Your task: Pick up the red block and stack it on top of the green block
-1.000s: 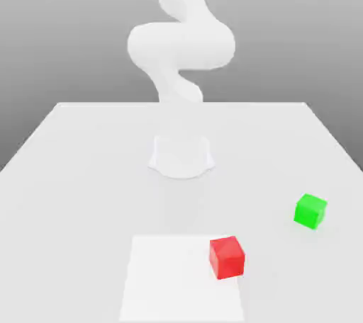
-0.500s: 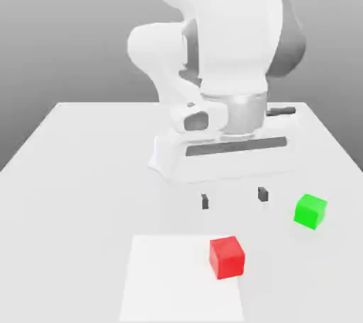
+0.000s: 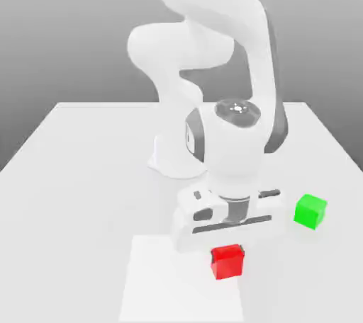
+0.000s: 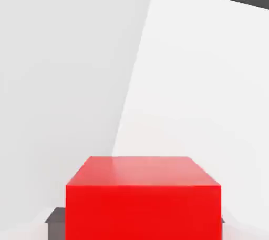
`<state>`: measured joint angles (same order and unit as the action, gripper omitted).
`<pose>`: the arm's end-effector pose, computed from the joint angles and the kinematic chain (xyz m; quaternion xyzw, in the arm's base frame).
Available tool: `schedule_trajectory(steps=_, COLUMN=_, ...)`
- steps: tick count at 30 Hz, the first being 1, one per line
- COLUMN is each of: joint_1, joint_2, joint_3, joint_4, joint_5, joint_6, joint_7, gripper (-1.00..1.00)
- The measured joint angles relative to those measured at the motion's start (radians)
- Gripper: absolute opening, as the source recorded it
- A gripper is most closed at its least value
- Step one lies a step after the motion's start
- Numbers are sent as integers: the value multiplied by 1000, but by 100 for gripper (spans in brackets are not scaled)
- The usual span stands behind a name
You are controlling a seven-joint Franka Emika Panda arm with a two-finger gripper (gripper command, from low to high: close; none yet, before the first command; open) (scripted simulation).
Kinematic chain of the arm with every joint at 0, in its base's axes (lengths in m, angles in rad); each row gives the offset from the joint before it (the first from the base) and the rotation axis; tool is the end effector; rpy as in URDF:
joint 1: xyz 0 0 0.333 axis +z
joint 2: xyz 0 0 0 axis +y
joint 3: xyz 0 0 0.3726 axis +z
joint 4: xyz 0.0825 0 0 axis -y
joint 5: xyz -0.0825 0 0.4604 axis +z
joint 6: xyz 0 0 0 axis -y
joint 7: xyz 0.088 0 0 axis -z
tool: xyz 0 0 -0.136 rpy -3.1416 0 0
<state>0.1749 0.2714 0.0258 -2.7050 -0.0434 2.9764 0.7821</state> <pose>0.4151 0.0886 0.0933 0.9638 -0.2665 0.0002 0.0000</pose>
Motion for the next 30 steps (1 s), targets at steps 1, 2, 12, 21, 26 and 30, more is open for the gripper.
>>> schedule_trajectory(steps=1, joint_1=-2, joint_2=-13, joint_3=2, joint_4=-2, joint_5=1, joint_6=-11, joint_7=-1, gripper=-100)
schedule_trajectory(steps=2, joint_1=-4, joint_2=-37, joint_3=5, joint_4=-5, joint_5=4, joint_6=-32, joint_7=-4, gripper=-100)
schedule_trajectory(steps=12, joint_1=166, joint_2=-300, joint_3=110, joint_4=-60, joint_5=96, joint_6=-238, joint_7=-215, gripper=-100)
schedule_trajectory(steps=21, joint_1=431, joint_2=-396, joint_3=254, joint_4=-109, joint_5=125, joint_6=-284, joint_7=-521, gripper=-100)
schedule_trajectory(steps=26, joint_1=448, joint_2=-237, joint_3=229, joint_4=-105, joint_5=5, joint_6=-135, joint_7=-449, gripper=-100)
schedule_trajectory(steps=30, joint_1=454, joint_2=-202, joint_3=215, joint_4=-104, joint_5=-28, joint_6=-101, joint_7=-426, gripper=100)
